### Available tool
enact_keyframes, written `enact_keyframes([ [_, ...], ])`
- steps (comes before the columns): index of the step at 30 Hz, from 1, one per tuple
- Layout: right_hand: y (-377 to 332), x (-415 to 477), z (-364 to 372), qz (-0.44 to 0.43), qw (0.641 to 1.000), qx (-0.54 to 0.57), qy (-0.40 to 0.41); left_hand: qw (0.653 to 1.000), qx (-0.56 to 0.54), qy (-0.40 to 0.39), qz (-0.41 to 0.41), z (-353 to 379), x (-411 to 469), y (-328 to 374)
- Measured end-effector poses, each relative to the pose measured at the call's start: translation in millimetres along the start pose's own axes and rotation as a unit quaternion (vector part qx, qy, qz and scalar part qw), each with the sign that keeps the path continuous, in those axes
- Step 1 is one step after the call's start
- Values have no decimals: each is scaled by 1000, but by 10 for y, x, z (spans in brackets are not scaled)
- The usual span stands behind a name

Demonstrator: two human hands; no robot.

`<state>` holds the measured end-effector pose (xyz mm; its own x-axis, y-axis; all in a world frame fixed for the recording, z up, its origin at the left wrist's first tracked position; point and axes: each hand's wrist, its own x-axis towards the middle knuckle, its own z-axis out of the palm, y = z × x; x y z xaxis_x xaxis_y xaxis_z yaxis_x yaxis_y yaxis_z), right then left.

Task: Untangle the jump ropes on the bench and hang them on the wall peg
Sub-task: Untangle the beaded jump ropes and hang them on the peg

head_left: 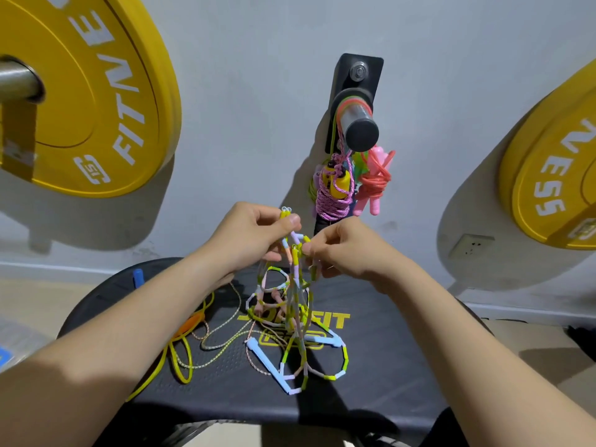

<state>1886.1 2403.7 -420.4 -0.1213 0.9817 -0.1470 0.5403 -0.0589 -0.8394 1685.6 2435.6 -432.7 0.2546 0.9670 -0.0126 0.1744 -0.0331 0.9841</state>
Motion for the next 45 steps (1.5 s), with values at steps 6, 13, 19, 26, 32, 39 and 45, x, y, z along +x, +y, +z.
enact_keyframes([
  [6,122,63,-77,115,991,45,51,990,-69,123,-15,-132,68,20],
  [13,35,150,-154,154,914,343,152,983,-120,119,-71,-157,147,-89],
  [19,74,24,-195,61,988,-99,100,985,18,171,15,-161,147,-84],
  [26,117,-15,-129,79,994,55,-55,999,-8,38,-10,-62,58,86],
  [32,144,11,-136,38,998,-52,-16,996,-82,32,23,-30,41,174],
  [39,77,32,-138,-26,996,-16,86,971,-230,15,58,-26,16,277],
  [45,-40,-87,97,-61,983,39,-169,951,-299,-41,68,-74,-23,433],
])
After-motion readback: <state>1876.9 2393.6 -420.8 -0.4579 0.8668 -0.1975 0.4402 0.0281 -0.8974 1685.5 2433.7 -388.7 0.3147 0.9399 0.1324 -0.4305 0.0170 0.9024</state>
